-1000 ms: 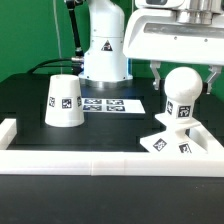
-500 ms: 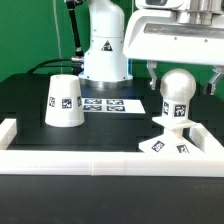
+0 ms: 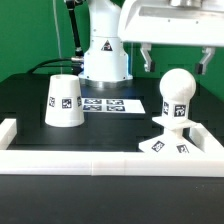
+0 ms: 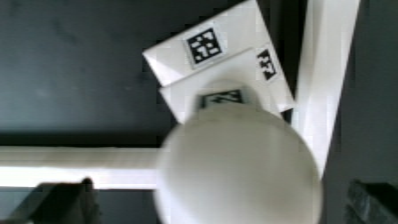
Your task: Assemble lamp
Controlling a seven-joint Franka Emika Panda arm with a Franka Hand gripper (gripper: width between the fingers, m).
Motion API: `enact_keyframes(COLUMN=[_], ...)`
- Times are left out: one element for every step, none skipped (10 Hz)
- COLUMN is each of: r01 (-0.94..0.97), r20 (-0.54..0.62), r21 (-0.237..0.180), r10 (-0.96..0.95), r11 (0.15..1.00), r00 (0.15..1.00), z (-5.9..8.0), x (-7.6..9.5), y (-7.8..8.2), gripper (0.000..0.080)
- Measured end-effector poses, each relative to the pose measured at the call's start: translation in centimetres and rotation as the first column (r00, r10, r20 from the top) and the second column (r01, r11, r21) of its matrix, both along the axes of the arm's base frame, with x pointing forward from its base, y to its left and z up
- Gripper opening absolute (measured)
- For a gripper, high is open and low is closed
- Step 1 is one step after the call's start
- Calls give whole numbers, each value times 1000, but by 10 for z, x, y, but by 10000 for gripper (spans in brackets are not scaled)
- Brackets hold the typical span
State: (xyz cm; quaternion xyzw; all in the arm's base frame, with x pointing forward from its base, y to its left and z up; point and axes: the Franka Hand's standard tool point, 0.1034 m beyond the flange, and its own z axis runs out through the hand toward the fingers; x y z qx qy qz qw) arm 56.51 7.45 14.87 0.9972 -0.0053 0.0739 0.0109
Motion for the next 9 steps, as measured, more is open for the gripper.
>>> enact_keyframes(r01=[27, 24, 22, 22, 22, 25, 50, 52, 38], r20=[-9, -10, -11, -12, -12, -13, -16, -18, -16], r21=[8, 8, 8, 7, 7, 10, 16, 13, 15], r10=[-26, -24, -22, -22, -22, -25, -49, -52, -37], r11=[1000, 1000, 1000, 1000, 1000, 1000, 999, 999, 999], r00=[1000, 1000, 1000, 1000, 1000, 1000, 999, 998, 999], z=[0, -1, -2, -2, -3, -3, -2, 3, 8], x=[-8, -8, -7, -8, -8, -9, -15, -28, -41], y=[-10, -8, -7, -8, -7, -11, -22, -34, -48], gripper=[698, 698, 698, 698, 698, 698, 698, 698, 698])
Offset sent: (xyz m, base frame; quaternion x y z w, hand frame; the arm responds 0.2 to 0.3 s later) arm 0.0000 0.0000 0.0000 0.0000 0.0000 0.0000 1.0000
